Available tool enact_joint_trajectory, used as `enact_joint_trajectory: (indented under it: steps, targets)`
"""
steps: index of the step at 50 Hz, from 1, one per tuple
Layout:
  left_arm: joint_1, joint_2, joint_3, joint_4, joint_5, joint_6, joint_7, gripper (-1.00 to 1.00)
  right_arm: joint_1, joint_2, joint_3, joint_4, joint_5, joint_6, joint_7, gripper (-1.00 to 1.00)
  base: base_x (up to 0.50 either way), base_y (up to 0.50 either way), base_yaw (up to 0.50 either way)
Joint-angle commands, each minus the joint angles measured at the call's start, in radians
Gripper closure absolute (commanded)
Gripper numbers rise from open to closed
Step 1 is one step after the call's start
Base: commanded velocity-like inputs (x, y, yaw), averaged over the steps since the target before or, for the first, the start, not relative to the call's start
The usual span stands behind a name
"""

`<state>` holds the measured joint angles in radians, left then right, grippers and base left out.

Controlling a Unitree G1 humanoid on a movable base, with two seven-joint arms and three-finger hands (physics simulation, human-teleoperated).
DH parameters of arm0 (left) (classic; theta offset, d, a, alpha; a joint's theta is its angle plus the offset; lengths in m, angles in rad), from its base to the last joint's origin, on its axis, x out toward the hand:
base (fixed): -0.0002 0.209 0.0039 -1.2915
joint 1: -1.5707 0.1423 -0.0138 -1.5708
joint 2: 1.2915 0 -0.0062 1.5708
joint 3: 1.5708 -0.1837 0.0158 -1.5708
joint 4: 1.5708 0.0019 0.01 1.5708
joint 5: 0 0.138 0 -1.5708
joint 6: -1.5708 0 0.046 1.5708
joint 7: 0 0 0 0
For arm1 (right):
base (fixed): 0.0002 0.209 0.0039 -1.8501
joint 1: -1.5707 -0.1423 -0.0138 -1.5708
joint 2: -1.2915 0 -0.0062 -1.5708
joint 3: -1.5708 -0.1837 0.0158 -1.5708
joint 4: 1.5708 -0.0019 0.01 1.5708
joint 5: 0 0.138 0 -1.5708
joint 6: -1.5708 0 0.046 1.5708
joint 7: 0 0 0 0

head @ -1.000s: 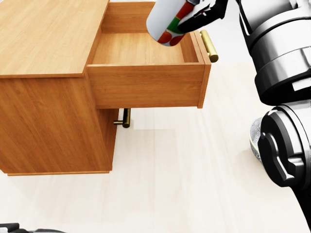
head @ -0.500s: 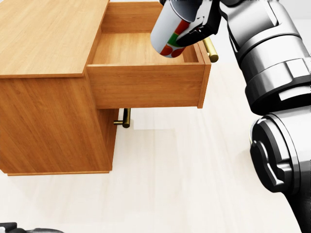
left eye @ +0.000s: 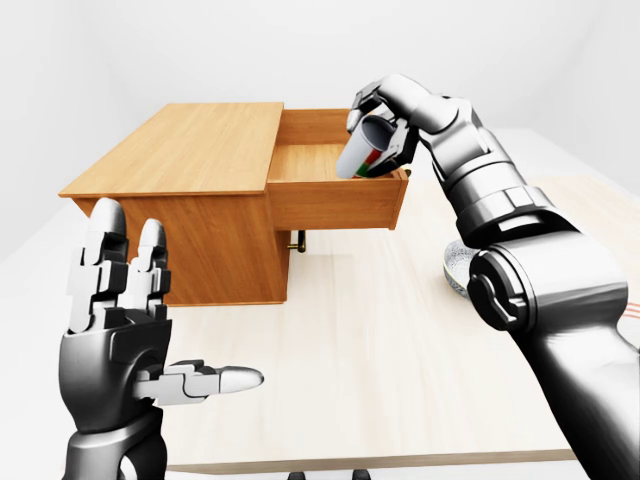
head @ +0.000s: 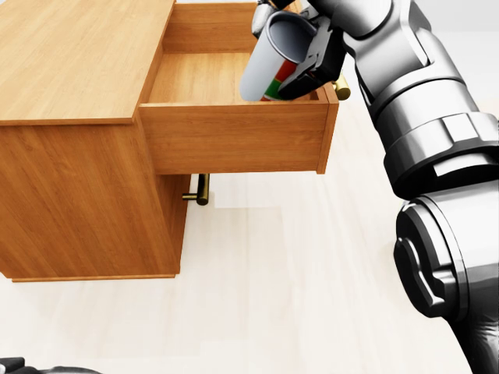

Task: Put the ketchup in the top drawer of the cabinet.

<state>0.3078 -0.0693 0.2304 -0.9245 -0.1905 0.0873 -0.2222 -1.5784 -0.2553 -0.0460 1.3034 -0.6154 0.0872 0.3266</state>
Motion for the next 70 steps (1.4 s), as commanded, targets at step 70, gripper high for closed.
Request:
enact_joint_trajectory:
  steps: [70]
  targets:
    - [0.032, -0.017, 0.007, -0.047, -0.009, 0.0, -0.021, -1.0, 0.151, -0.178, -0.021, -0.702, -0.058, 0.0, 0.338, -1.0, 0.0, 0.0, 0.0]
